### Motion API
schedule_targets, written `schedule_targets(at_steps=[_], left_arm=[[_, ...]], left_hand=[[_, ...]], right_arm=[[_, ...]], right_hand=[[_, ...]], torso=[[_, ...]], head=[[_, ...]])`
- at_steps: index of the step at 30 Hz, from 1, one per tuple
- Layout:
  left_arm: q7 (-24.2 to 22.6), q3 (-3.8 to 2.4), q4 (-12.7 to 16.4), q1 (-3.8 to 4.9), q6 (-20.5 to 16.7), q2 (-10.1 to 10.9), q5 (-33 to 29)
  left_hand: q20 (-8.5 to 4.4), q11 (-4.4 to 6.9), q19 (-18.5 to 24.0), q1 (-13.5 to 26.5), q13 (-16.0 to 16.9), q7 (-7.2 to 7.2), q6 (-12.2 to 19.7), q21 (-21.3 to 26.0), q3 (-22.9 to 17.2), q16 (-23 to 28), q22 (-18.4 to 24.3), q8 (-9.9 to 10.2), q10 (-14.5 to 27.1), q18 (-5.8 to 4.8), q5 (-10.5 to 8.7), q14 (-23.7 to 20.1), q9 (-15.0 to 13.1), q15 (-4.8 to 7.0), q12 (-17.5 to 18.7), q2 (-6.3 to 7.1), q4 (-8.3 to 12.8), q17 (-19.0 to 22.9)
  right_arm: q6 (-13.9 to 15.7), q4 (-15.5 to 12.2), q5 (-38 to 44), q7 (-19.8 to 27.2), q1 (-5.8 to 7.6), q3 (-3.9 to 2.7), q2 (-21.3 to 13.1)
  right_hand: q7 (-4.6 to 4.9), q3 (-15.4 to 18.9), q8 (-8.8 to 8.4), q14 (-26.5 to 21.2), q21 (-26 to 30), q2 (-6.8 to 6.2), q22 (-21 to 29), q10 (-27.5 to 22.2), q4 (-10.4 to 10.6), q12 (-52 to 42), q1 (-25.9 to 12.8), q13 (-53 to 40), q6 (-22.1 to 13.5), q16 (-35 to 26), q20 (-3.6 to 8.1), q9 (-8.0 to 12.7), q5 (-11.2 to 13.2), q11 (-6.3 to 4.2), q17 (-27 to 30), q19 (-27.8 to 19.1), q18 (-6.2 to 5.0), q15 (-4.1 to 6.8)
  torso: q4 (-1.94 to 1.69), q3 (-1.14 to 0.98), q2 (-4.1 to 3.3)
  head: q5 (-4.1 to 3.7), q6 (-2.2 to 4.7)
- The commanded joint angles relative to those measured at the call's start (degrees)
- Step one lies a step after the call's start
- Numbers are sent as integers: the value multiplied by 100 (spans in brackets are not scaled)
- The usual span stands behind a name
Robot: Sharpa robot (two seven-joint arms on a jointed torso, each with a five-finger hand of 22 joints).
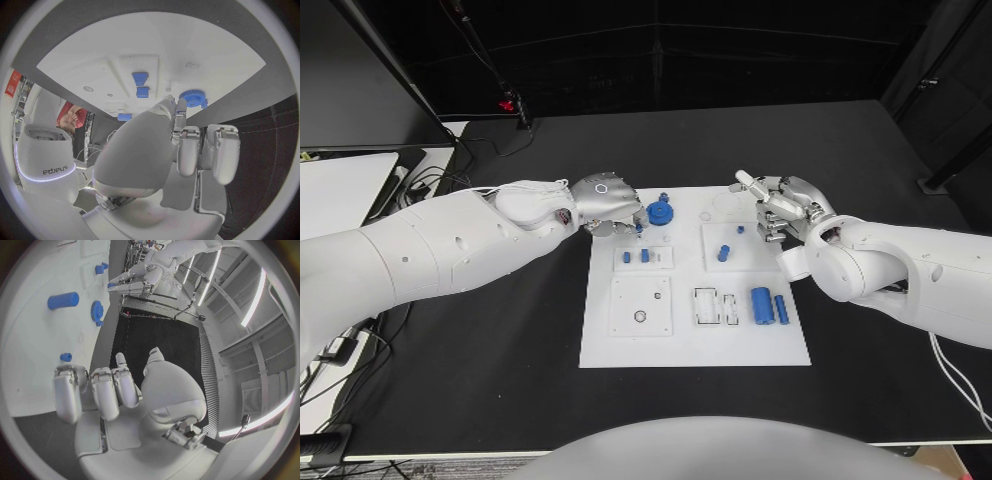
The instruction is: Assemble the parts on the task board
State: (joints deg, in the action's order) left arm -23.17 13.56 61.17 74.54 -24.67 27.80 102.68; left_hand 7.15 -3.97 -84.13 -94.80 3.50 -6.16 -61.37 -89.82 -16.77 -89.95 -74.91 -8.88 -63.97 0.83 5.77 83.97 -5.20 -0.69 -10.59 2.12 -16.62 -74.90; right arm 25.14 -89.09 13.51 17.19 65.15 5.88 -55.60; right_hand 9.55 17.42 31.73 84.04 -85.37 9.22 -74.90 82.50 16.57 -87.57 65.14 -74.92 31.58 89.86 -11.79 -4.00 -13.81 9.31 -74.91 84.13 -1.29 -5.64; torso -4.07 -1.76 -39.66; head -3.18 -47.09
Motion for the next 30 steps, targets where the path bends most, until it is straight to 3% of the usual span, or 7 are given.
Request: schedule_targets(at_steps=[1,14,30], left_arm=[[22,-3,-20,-8,202,-16,16],[-29,-3,-121,-75,218,-96,17],[-25,-3,-270,-91,383,-185,16]], left_hand=[[-23,1,-587,11,-9,-24,-265,-18,-40,-5,-1509,2,-18,-83,21,603,-133,-25,27,-11,1,-1510],[-22,-2,-587,13,-7,-26,-270,-18,-57,-5,-1509,3,-24,-83,27,603,-137,-26,44,-4,2,-1510],[-19,-11,-587,36,-8,-31,-254,-18,-91,-5,-1509,23,-27,-83,27,603,-139,-35,91,17,0,-1510]], right_arm=[[-18,-12,4,38,6,-2,2],[-24,-8,4,35,6,-2,2],[-17,-18,4,25,6,-2,-6]], right_hand=[[387,41,18,596,40,-17,-1269,-23,5,21,43,-818,-40,14,-38,6,-27,-2,-1509,11,-53,-30],[388,44,19,596,40,-16,-1269,-19,8,20,43,-821,-44,14,-38,7,-36,-1,-1509,10,-53,-30],[389,46,20,596,38,-15,-1270,-19,9,20,44,-821,-47,14,-39,7,-44,-1,-1509,12,-53,-31]], torso=[[-3,-1,-1],[-5,0,2],[1,0,1]], head=[[8,-7],[8,-24],[30,-19]])
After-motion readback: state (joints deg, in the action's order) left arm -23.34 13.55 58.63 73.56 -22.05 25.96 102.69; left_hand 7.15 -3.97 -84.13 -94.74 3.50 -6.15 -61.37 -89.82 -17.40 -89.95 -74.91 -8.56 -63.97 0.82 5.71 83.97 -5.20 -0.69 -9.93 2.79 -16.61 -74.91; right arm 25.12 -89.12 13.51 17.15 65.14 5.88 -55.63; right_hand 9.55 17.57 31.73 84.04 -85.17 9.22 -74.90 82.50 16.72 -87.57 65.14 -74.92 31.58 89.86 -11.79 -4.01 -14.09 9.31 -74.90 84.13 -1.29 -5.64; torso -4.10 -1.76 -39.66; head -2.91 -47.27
